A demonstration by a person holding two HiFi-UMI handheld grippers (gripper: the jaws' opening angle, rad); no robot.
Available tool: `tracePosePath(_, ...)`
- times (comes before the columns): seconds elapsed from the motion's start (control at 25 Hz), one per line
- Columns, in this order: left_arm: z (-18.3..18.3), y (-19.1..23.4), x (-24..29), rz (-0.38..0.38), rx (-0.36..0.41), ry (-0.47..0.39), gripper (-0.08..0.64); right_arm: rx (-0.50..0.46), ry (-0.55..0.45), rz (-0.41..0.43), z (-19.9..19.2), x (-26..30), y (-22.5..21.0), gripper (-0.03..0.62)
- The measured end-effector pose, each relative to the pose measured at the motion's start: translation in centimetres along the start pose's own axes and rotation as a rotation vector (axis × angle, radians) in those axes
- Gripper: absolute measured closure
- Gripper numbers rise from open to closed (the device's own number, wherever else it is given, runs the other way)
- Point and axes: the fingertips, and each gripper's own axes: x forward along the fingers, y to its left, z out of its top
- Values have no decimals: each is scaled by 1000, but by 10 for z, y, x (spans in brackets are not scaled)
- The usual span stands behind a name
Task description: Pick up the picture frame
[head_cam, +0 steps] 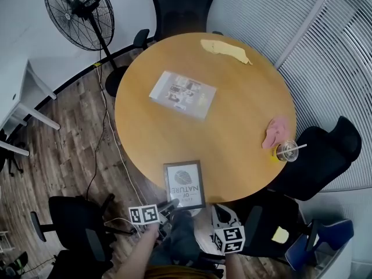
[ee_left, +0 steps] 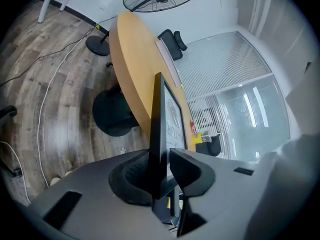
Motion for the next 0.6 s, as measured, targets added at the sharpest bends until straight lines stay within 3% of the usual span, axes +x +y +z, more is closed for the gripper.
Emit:
tracePosePath(0.36,8,-24,-8,-21,38,-9,471,-6,-38,-15,15,-12,7,580)
tracePosePath(0.6,18,-53,-16,9,238,-11,485,-19,-66,-20,25,-20,15,580)
